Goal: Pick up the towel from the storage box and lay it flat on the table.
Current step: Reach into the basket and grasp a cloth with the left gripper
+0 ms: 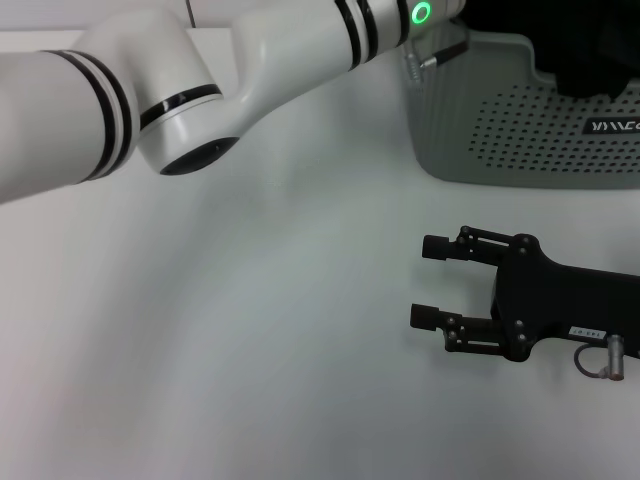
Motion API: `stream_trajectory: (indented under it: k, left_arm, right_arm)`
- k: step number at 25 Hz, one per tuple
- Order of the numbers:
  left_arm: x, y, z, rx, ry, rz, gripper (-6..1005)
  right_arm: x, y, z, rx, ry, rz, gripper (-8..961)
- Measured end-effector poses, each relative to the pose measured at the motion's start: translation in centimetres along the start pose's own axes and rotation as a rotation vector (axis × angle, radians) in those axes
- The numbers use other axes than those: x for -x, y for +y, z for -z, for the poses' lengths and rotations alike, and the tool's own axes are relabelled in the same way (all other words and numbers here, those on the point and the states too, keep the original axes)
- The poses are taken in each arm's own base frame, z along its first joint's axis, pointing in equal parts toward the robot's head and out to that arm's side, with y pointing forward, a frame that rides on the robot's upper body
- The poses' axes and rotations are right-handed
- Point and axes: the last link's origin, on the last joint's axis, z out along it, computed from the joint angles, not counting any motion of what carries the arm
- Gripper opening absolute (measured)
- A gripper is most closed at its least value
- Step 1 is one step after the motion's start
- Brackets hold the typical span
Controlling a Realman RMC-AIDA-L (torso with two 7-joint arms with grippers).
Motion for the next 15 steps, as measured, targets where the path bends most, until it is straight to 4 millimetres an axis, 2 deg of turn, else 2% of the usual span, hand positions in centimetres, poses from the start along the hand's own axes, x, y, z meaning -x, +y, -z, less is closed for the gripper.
stream_trajectory:
  k: [15]
  left_arm:
    - [0.08, 0.20, -0.68, -0.068, 0.038, -0.165, 648]
  right_arm:
    - [-0.24, 0.11, 0.05, -0.008, -0.006, 0.020, 735]
